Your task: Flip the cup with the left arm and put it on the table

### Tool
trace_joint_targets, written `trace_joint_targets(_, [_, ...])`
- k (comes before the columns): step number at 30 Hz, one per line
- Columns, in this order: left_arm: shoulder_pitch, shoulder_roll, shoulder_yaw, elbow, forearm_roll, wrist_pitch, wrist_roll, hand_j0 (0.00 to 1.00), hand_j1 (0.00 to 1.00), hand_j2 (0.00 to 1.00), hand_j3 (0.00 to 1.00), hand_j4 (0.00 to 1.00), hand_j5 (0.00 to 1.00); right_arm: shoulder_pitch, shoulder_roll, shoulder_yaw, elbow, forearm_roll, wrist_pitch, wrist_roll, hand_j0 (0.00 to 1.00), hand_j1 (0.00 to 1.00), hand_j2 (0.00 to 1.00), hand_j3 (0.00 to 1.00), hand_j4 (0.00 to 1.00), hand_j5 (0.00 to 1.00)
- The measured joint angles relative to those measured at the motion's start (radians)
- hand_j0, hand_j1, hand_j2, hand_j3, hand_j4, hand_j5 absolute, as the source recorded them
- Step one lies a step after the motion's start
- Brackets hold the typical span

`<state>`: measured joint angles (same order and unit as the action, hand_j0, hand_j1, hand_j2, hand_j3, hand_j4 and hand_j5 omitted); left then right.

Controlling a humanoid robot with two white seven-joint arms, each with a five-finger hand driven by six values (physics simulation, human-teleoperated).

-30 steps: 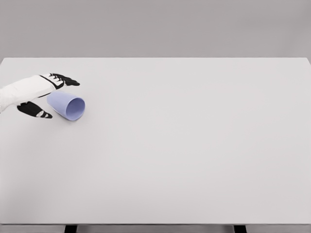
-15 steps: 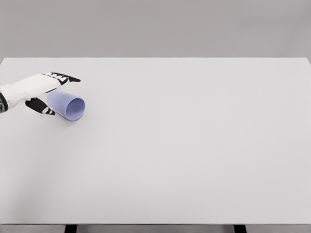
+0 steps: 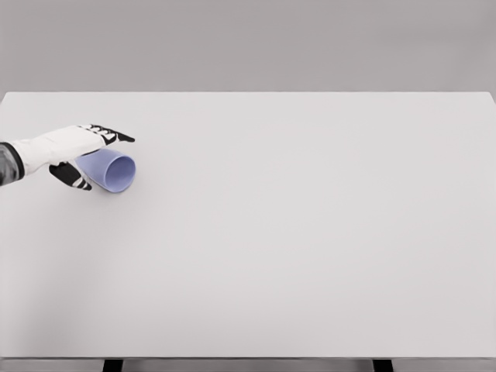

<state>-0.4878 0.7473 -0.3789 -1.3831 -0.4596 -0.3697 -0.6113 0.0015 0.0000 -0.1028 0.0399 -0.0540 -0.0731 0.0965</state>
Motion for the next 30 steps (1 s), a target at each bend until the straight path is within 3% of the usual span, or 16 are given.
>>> trace_joint_targets(17, [-0.066, -0.016, -0.068, 0.090, -0.037, 0.000, 0.000, 1.00, 1.00, 1.00, 1.00, 1.00, 1.00, 0.000, 0.000, 0.000, 0.000, 0.000, 0.000, 0.000, 1.00, 1.00, 1.00, 1.00, 1.00, 1.00])
trace_joint_targets(30, [-0.066, -0.032, -0.076, 0.104, -0.045, -0.003, 0.000, 1.00, 1.00, 1.00, 1.00, 1.00, 1.00, 0.000, 0.000, 0.000, 0.000, 0.000, 0.000, 0.000, 1.00, 1.00, 1.00, 1.00, 1.00, 1.00])
